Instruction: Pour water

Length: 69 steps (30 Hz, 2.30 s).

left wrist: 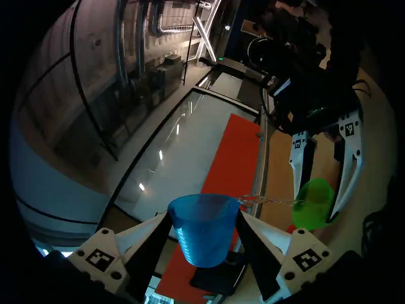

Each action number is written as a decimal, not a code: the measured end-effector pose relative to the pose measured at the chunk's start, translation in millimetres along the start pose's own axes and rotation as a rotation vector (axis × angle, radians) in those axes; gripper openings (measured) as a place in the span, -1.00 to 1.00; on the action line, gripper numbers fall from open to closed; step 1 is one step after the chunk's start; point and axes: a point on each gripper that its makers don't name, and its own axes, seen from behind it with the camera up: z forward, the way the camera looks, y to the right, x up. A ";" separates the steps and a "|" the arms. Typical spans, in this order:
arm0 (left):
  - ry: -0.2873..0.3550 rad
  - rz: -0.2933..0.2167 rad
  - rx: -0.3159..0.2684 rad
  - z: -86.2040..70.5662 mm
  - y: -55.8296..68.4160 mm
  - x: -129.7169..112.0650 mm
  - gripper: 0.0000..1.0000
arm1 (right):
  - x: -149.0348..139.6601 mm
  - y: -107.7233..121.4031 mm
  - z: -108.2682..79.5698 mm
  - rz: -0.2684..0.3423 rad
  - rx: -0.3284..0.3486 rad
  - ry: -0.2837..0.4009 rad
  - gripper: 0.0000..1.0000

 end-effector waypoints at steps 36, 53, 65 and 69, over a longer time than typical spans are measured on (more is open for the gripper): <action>0.003 0.170 0.004 4.3 -6.2 12.5 0.72 | 3.4 4.4 0.3 -0.008 -0.006 0.012 0.84; 0.006 0.258 0.007 6.9 -11.0 18.5 0.72 | 4.2 6.9 0.4 -0.008 -0.011 0.018 0.83; 0.014 0.351 0.015 11.2 -16.7 26.2 0.72 | 6.6 11.8 -2.3 -0.004 -0.017 0.027 0.83; 0.015 0.380 0.013 10.6 -14.9 28.1 0.72 | 7.1 12.3 -2.3 -0.005 -0.019 0.028 0.83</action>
